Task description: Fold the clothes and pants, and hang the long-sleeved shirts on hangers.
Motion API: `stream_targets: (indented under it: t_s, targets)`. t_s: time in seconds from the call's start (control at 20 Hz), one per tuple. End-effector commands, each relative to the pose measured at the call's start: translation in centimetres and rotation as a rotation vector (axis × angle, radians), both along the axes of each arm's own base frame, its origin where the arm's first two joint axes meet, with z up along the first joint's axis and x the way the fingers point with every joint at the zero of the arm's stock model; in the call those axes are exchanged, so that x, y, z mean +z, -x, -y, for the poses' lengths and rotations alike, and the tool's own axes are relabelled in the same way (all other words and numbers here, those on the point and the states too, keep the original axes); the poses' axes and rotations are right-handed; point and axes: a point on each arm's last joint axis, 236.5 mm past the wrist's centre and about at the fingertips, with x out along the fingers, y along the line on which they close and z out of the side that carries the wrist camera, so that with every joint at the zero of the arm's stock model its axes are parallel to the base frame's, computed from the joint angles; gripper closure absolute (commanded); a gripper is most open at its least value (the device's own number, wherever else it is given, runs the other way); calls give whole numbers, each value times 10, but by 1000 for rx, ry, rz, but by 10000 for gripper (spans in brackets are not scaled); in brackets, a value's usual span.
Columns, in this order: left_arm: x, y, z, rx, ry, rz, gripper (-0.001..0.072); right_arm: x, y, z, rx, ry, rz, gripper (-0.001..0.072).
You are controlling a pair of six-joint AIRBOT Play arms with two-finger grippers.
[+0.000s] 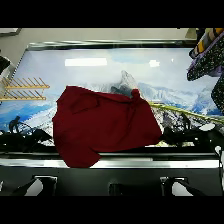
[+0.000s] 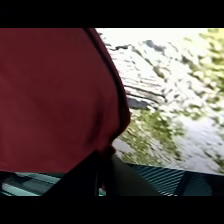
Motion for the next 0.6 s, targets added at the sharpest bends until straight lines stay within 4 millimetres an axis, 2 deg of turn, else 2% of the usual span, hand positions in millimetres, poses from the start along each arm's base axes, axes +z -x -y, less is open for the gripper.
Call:
stream_targets:
  t_s: [0.0, 0.35, 0.55]
  targets:
    - [-21, 5, 5, 6, 30, -24, 93, 4, -2, -5, -5, -26, 6, 683]
    - [-33, -5, 22, -4, 111, -31, 112, 9, -7, -10, -25, -60, 21, 682]
    - [-40, -1, 38, -63, 122, -62, 113, 13, -8, -14, -29, -83, 24, 682]
